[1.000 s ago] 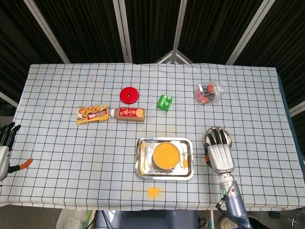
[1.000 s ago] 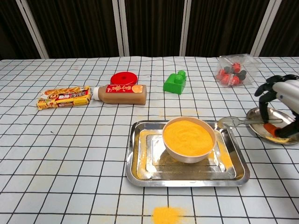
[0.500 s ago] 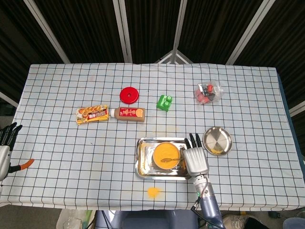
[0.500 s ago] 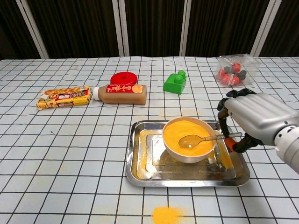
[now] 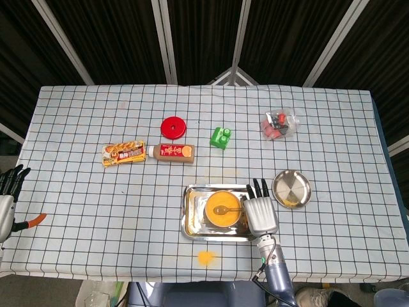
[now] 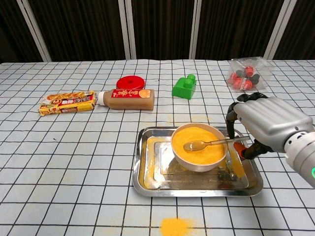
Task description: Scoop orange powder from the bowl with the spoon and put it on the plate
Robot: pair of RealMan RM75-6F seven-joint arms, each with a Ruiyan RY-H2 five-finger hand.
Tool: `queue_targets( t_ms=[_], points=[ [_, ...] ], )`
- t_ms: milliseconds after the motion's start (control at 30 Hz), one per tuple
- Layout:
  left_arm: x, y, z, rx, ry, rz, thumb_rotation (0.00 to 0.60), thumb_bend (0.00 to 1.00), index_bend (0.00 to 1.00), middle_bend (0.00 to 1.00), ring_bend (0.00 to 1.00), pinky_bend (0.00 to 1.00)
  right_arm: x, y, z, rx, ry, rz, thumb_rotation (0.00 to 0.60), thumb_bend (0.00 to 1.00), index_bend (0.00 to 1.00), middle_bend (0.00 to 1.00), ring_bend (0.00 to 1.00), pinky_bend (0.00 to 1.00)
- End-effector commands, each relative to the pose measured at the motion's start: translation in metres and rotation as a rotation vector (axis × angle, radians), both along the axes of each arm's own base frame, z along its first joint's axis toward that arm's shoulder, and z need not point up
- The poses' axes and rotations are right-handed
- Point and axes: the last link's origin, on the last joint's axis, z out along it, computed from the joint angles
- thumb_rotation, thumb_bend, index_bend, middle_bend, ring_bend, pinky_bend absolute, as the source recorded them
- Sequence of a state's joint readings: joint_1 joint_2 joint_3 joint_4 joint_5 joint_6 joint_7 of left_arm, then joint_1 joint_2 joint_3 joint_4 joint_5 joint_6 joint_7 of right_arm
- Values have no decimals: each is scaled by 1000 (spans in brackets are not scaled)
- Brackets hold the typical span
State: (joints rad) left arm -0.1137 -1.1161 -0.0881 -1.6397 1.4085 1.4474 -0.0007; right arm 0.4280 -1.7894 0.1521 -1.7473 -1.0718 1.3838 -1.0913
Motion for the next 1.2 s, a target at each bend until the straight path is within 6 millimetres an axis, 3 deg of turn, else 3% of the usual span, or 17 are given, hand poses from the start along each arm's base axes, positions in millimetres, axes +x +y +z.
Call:
queue_targets(
  t_ms=[33,167,567,667,933,1200],
  points=[
    [0,0,0,-1,-1,0,600,1,0,0,0,0,-1,1,0,6,13,-1,600,490,349,214,0,0],
    [1,0,0,-3,-2,-5,600,2,0,0,0,0,0,3,-1,12,9,0,600,469,289,214,0,0],
    [2,-2,0,-8,-10,-15,600,1,0,0,0,0,-2,10,7,-1,18,26,600,452,286,214,2,0],
    [2,-2,0,-5,-11,-16,600,1,0,0,0,0,-2,12,8,1,23,29,600,451,288,223,45,0],
    [3,-1,1,9,-8,-33,600,1,0,0,0,0,-3,10,7,-7,23,62,600,450,376,411,209,0],
    [2,-1,0,5,-7,-28,600,1,0,0,0,0,-2,6,0,-10,-3,84,600,450,435,465,221,0]
  ],
)
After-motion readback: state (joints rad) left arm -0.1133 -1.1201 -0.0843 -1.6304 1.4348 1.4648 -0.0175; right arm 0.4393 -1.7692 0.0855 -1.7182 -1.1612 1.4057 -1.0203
